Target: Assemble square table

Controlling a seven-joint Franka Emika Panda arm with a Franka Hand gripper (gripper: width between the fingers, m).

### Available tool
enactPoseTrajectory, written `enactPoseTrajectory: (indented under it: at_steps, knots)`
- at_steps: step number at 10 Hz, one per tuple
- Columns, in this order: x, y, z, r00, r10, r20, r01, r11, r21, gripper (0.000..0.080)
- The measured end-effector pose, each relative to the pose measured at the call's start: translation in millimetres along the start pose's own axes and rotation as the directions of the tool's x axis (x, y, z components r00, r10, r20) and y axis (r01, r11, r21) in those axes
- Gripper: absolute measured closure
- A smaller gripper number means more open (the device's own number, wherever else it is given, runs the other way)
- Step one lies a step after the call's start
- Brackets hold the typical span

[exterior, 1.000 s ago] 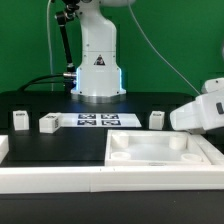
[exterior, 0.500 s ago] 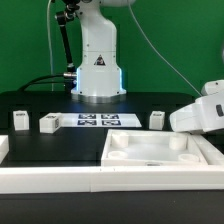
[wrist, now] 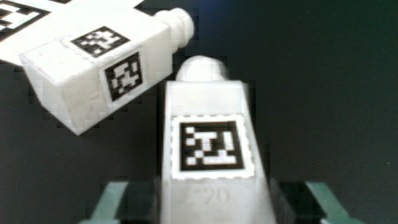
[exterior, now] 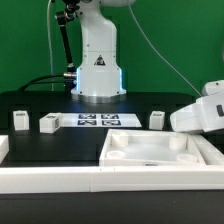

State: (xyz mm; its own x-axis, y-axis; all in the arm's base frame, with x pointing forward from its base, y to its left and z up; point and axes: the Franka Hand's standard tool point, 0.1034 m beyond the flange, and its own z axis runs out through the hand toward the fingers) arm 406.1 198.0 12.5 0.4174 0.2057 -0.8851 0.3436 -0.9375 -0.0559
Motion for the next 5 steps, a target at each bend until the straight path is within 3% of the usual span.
enactPoseTrajectory:
  at_steps: [5]
  knots:
    - [-2.0,3.0,-3.7,1.000,-0.010,-0.007,0.010,1.000,0.005,0.0511]
